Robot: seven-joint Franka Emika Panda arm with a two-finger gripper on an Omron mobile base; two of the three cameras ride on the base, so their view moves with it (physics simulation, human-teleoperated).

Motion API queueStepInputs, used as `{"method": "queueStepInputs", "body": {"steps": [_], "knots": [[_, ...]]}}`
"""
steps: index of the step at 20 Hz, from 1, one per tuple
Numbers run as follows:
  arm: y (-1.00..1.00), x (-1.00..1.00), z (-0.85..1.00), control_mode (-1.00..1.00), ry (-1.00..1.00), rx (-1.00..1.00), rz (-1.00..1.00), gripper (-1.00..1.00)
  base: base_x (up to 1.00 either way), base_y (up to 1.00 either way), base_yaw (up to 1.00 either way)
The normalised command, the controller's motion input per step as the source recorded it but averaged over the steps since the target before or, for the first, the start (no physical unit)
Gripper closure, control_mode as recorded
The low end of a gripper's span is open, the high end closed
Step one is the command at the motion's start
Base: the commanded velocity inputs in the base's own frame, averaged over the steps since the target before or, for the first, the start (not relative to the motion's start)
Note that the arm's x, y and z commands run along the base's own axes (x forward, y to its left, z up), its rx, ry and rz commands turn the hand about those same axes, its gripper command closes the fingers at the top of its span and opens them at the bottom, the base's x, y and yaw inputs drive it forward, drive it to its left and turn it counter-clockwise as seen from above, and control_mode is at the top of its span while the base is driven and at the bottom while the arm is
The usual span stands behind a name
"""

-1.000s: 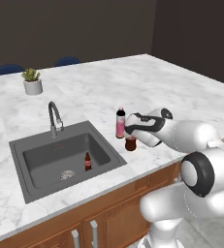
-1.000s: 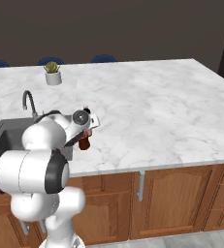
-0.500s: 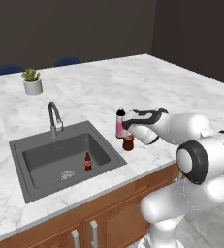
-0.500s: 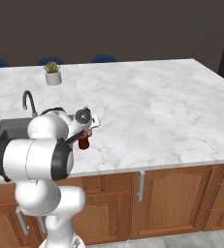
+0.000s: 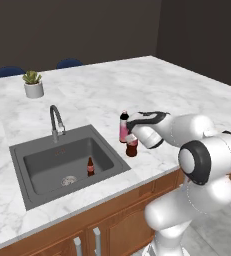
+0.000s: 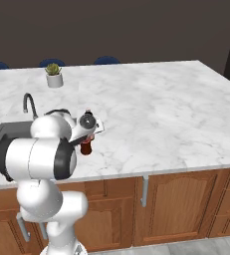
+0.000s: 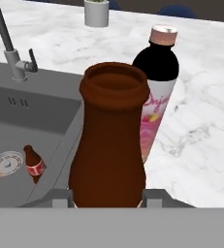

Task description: Place the large bottle from the dining counter next to the other large bottle outside the sink, and place the small bottle from the dining counter next to the other small bottle inside the sink.

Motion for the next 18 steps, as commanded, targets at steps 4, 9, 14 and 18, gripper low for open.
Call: {"method": "queueStepInputs", "body": {"steps": [4,9,14,18], "knots": [[0.03,0.00,-0.38,-1.00,0.00,0.00,0.01,1.00,0.00,0.00,0.00],[0.09,0.00,-0.37,-1.00,0.00,0.00,0.01,-1.00,0.00,0.00,0.00],[0.12,0.00,-0.38,-1.00,0.00,0.00,0.01,-1.00,0.00,0.00,0.00],[0.04,-0.14,-0.22,-1.00,0.00,0.00,0.03,-1.00,0.00,0.00,0.00]]}}
